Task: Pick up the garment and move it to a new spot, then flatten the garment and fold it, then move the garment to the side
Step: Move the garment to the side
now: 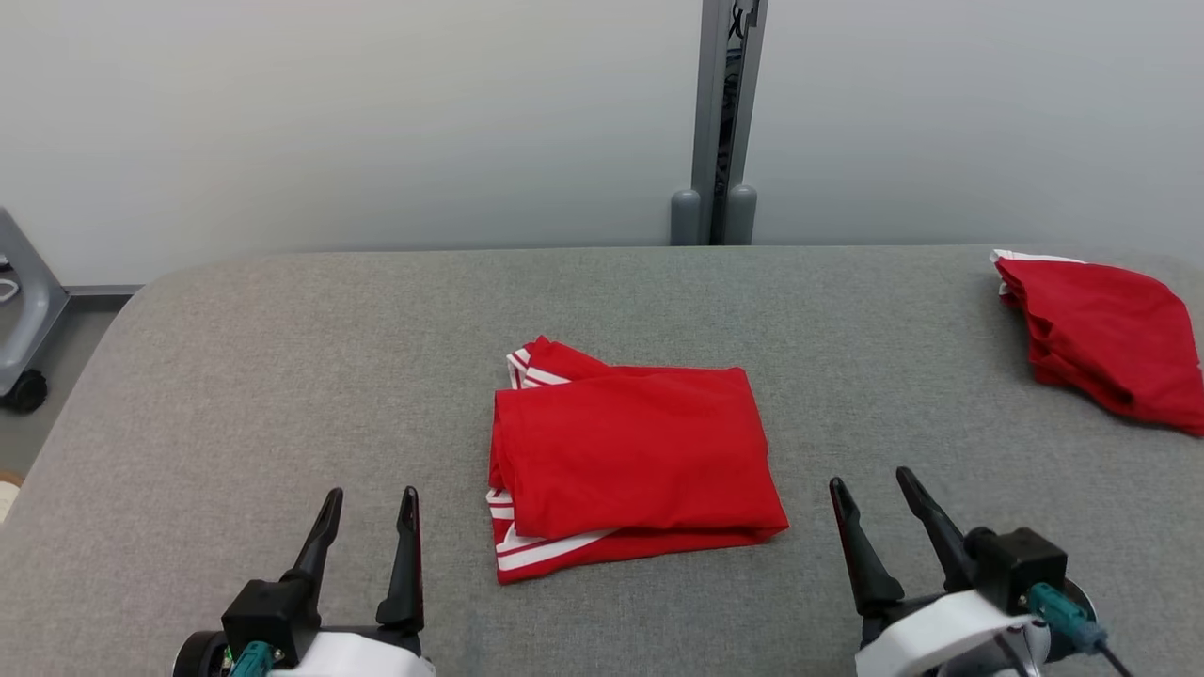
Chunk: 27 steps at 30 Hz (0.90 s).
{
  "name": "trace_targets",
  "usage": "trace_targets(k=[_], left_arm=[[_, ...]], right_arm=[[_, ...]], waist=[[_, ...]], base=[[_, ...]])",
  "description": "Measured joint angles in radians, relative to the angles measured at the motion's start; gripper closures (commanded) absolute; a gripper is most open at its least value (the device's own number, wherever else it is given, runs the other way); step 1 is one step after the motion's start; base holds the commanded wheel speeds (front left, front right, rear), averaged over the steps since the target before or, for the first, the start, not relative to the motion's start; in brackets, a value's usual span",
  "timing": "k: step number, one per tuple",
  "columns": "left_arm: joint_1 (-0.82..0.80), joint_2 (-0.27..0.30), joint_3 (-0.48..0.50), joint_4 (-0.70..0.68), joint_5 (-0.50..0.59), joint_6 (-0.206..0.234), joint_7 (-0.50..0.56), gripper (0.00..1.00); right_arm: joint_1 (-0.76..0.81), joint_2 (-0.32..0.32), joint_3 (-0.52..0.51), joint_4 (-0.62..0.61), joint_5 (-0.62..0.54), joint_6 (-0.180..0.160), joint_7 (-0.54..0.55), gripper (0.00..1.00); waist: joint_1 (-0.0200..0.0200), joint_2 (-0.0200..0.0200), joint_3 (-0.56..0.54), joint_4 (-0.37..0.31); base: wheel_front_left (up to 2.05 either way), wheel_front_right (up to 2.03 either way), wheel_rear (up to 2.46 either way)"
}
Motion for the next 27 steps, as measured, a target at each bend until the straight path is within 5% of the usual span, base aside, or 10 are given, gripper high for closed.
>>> trace_targets(k=[12, 27], left_arm=[[-0.054, -0.001, -0.039, -0.023, 0.028, -0.002, 0.000, 0.00], [-0.100, 0.000, -0.062, -0.019, 0.038, -0.003, 0.000, 0.00]], right_arm=[[-0.321, -0.040, 0.163, 0.340, 0.479, 0.000, 0.052, 0.00], [-0.513, -0.086, 0.281, 0.611, 0.763, 0.000, 0.205, 0.00]], waist=[[0.0001, 0.0000, 0.090, 0.064], [0.0000, 0.0000, 0.173, 0.155]], base=[[0.00, 0.00, 0.00], [0.00, 0.00, 0.00]])
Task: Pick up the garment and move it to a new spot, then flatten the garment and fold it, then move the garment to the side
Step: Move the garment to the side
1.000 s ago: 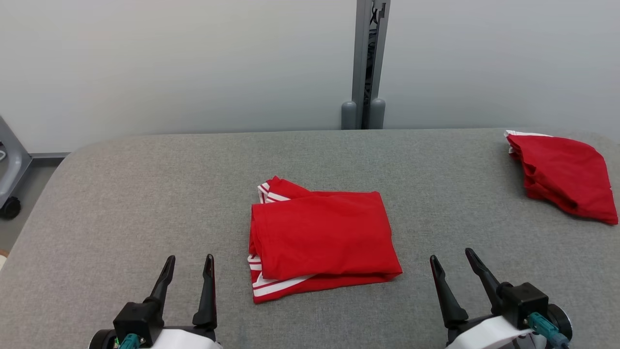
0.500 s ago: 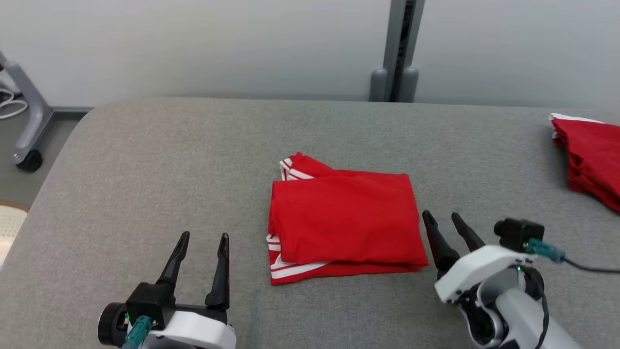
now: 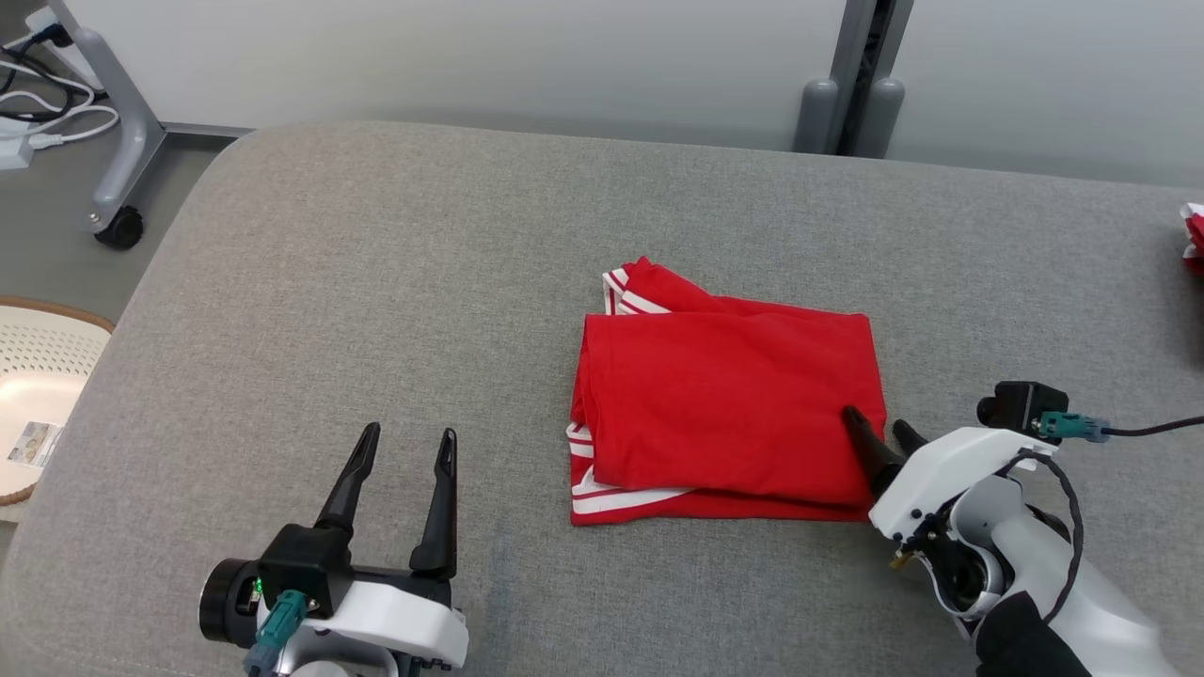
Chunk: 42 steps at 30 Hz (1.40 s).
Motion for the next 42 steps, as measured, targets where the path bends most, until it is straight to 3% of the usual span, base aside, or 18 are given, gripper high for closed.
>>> trace_targets(k=[4, 5, 6, 7, 8, 17, 26, 34, 42], left_arm=[[-0.001, 0.000, -0.005, -0.001, 0.000, 0.000, 0.000, 0.00], [-0.001, 0.000, -0.005, -0.001, 0.001, 0.000, 0.000, 0.00], [-0.001, 0.000, -0.006, -0.001, 0.002, 0.000, 0.000, 0.00], [-0.001, 0.000, -0.006, -0.001, 0.003, 0.000, 0.000, 0.00], [-0.002, 0.000, -0.005, 0.000, 0.006, 0.000, 0.000, 0.00], [-0.019, 0.000, 0.007, -0.009, 0.043, -0.004, 0.000, 0.00], [-0.038, 0.000, 0.014, -0.027, 0.052, -0.007, 0.000, 0.00], [-0.070, 0.000, 0.034, -0.041, 0.084, -0.023, 0.000, 0.00], [-0.095, 0.006, 0.053, -0.051, 0.114, -0.047, 0.000, 0.00]], right_arm=[[-0.007, 0.009, 0.040, 0.012, 0.036, 0.000, 0.015, 0.00], [-0.008, 0.009, 0.046, 0.013, 0.044, 0.000, 0.012, 0.09], [-0.008, 0.009, 0.056, 0.014, 0.052, 0.000, 0.006, 0.31], [-0.009, 0.008, 0.070, 0.013, 0.054, 0.000, 0.001, 0.62], [-0.010, 0.007, 0.083, 0.012, 0.054, 0.000, -0.009, 1.00], [-0.081, -0.032, 0.227, 0.034, -0.026, 0.000, -0.156, 1.00], [-0.164, -0.045, 0.269, 0.027, -0.086, 0.000, -0.201, 1.00], [-0.185, -0.049, 0.139, -0.066, -0.239, 0.000, -0.204, 1.00], [-0.141, -0.007, 0.027, -0.133, -0.350, 0.000, -0.204, 1.00]], waist=[[0.0000, 0.0000, 0.006, 0.008], [0.0000, 0.0000, 0.007, 0.009], [0.0000, 0.0000, 0.008, 0.010], [0.0000, 0.0000, 0.009, 0.010], [0.0000, 0.0000, 0.009, 0.009], [0.0000, 0.0000, 0.027, -0.020], [0.0000, 0.0000, 0.058, -0.090], [-0.0001, 0.0000, 0.097, -0.195], [0.0000, 0.0000, 0.132, -0.316]], base=[[0.00, 0.00, 0.00], [0.00, 0.00, 0.00], [0.00, 0.00, 0.00], [0.00, 0.00, 0.00], [0.00, 0.00, 0.00], [0.00, 0.00, 0.00], [0.00, 0.00, 0.00], [0.00, 0.00, 0.00], [0.00, 0.00, 0.00]])
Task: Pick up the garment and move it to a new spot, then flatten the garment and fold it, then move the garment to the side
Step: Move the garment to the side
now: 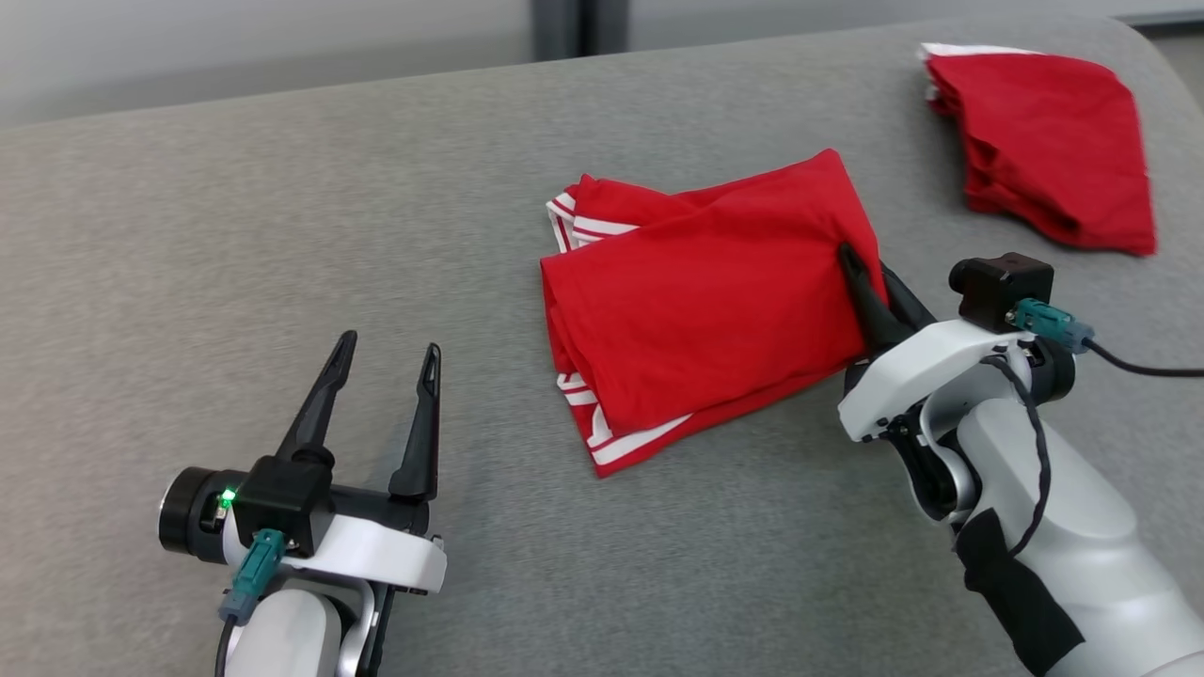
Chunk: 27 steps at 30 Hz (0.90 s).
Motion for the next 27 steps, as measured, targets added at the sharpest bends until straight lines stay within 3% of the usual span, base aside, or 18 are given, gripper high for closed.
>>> trace_targets(k=[16, 27], left_arm=[[-0.028, 0.025, 0.008, -0.002, 0.032, -0.023, 0.000, 0.00], [-0.054, 0.035, -0.001, -0.009, 0.045, -0.034, 0.000, 0.00]], right_arm=[[0.040, 0.062, -0.071, -0.047, -0.072, 0.000, 0.000, 1.00], [-0.068, 0.052, -0.046, -0.061, -0.135, 0.000, -0.001, 1.00]], waist=[[0.0000, 0.0000, 0.042, -0.210], [0.0000, 0.0000, 0.081, -0.231]], base=[[0.00, 0.00, 0.00], [0.00, 0.00, 0.00]])
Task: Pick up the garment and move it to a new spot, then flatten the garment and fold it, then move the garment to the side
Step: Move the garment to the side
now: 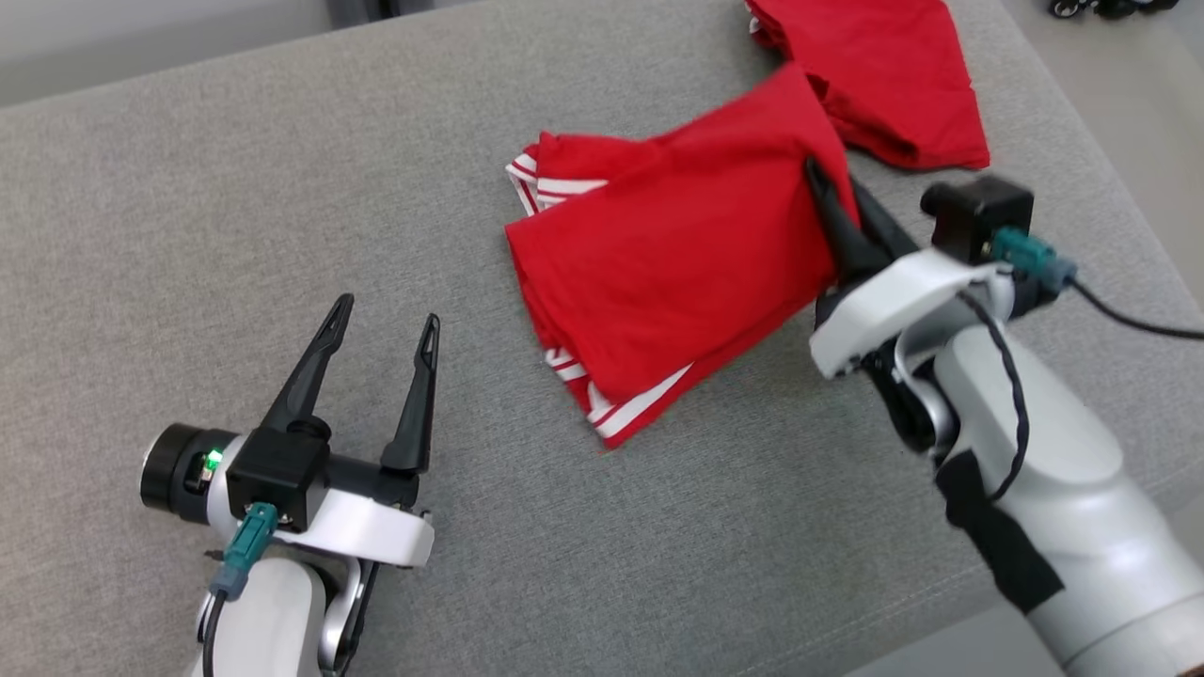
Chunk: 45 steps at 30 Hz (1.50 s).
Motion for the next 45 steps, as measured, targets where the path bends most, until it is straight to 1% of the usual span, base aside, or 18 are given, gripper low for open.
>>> trace_targets(k=[5, 8, 12, 15, 20, 24, 31, 34, 38, 39, 41, 42, 43, 45], left_arm=[[-0.032, 0.010, -0.007, -0.004, 0.005, -0.006, 0.000, 0.00], [-0.043, 0.015, -0.013, -0.008, 0.005, -0.010, 0.000, 0.00], [-0.056, 0.033, -0.023, -0.006, 0.010, -0.020, 0.000, 0.00], [-0.063, 0.061, -0.027, -0.008, 0.021, -0.025, 0.000, 0.00], [-0.093, 0.091, -0.023, -0.030, 0.027, -0.028, 0.000, 0.00], [-0.096, 0.110, -0.022, -0.046, 0.030, -0.028, 0.001, 0.00], [-0.096, 0.119, -0.031, -0.067, 0.031, -0.028, 0.008, 0.00], [-0.100, 0.120, -0.039, -0.069, 0.031, -0.028, 0.013, 0.00], [-0.107, 0.120, -0.049, -0.071, 0.031, -0.028, 0.016, 0.00], [-0.109, 0.120, -0.051, -0.072, 0.031, -0.028, 0.017, 0.00], [-0.114, 0.120, -0.055, -0.073, 0.031, -0.028, 0.017, 0.00], [-0.115, 0.120, -0.057, -0.074, 0.031, -0.028, 0.017, 0.00], [-0.116, 0.120, -0.058, -0.075, 0.031, -0.027, 0.017, 0.00], [-0.116, 0.119, -0.059, -0.079, 0.030, -0.024, 0.017, 0.00]], right_arm=[[-0.110, -0.040, 0.028, 0.019, -0.048, 0.000, 0.000, 1.00], [-0.201, -0.084, 0.027, 0.047, -0.075, 0.000, 0.000, 1.00], [-0.269, -0.120, 0.005, 0.069, -0.077, 0.000, 0.000, 1.00], [-0.310, -0.156, -0.019, 0.083, -0.083, 0.000, 0.000, 1.00], [-0.346, -0.201, -0.073, 0.101, -0.094, 0.000, 0.000, 1.00], [-0.353, -0.222, -0.130, 0.107, -0.114, 0.000, 0.000, 1.00], [-0.348, -0.244, -0.265, 0.105, -0.147, 0.000, 0.000, 1.00], [-0.335, -0.255, -0.313, 0.141, -0.173, 0.000, -0.001, 1.00], [-0.326, -0.257, -0.366, 0.218, -0.212, 0.000, -0.001, 1.00], [-0.326, -0.259, -0.387, 0.229, -0.225, 0.000, -0.001, 0.98], [-0.331, -0.263, -0.426, 0.257, -0.258, 0.000, -0.001, 0.52], [-0.332, -0.263, -0.445, 0.269, -0.278, 0.000, -0.001, 0.31], [-0.336, -0.263, -0.463, 0.282, -0.296, 0.000, 0.000, 0.01], [-0.344, -0.265, -0.497, 0.303, -0.354, 0.000, -0.001, 0.00]], waist=[[0.0000, 0.0000, 0.032, 0.021], [0.0000, 0.0000, 0.062, 0.044], [0.0000, 0.0000, 0.097, 0.064], [0.0000, 0.0000, 0.123, 0.076], [0.0000, 0.0000, 0.165, 0.095], [0.0000, 0.0000, 0.192, 0.101], [0.0000, 0.0000, 0.213, 0.103], [0.0000, 0.0000, 0.216, 0.112], [0.0000, 0.0000, 0.221, 0.132], [0.0000, 0.0000, 0.222, 0.138], [0.0000, 0.0000, 0.226, 0.150], [0.0000, 0.0000, 0.228, 0.156], [0.0000, 0.0000, 0.231, 0.162], [0.0000, 0.0000, 0.235, 0.172]], base=[[0.00, 0.00, 0.00], [0.00, 0.00, 0.00], [0.00, 0.00, 0.00], [0.00, 0.00, 0.00], [0.00, 0.00, 0.00], [0.00, 0.00, 0.00], [0.00, 0.00, 0.00], [0.00, 0.00, 0.00], [0.00, 0.00, 0.00], [0.00, 0.00, 0.00], [0.00, 0.00, 0.00], [0.00, 0.00, 0.00], [0.00, 0.00, 0.00], [0.00, 0.00, 0.00]])
